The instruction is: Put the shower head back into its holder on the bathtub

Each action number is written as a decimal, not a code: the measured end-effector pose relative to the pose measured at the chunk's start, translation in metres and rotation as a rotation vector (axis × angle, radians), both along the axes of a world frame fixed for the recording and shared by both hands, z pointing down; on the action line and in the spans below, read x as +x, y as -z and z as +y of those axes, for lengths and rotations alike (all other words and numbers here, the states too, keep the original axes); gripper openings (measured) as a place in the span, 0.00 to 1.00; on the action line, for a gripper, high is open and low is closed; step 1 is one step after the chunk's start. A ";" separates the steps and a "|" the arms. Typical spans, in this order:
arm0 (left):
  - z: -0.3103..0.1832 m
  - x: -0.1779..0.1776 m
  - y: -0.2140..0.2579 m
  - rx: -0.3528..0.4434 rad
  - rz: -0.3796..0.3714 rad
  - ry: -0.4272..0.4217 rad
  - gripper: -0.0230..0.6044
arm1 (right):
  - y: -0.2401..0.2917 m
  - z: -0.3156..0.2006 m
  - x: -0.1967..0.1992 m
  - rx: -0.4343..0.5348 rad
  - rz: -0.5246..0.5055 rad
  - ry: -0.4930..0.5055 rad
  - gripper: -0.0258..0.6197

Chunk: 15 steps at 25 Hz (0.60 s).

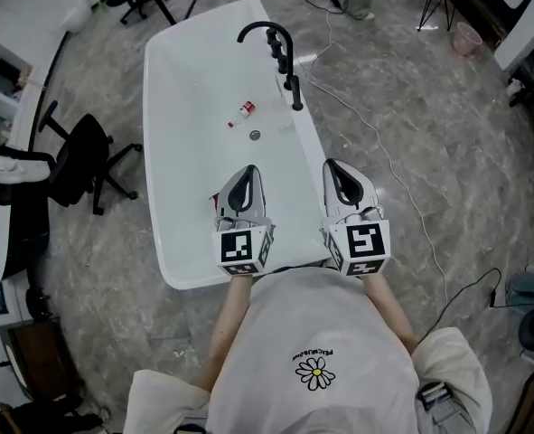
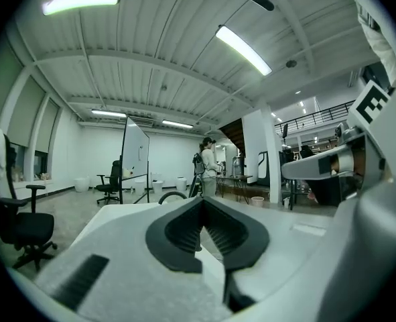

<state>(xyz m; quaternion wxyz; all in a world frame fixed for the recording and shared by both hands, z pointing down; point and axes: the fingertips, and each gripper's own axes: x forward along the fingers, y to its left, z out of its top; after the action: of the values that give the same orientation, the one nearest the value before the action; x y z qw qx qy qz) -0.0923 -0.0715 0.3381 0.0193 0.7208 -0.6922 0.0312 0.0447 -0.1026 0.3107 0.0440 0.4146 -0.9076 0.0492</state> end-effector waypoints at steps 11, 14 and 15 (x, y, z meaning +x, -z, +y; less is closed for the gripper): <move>0.004 0.036 0.007 0.033 0.020 -0.061 0.03 | -0.006 0.019 0.004 -0.003 0.025 0.056 0.05; 0.004 0.036 0.005 0.027 0.013 -0.057 0.03 | -0.012 0.016 0.005 -0.023 0.029 0.061 0.05; 0.004 0.034 0.004 0.026 0.016 -0.055 0.03 | -0.013 0.015 0.005 -0.029 0.029 0.062 0.05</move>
<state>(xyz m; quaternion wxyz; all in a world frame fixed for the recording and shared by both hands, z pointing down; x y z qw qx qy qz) -0.0583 -0.0676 0.3336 0.0147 0.7401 -0.6721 0.0172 0.0494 -0.0876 0.3233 0.0648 0.3861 -0.9186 0.0547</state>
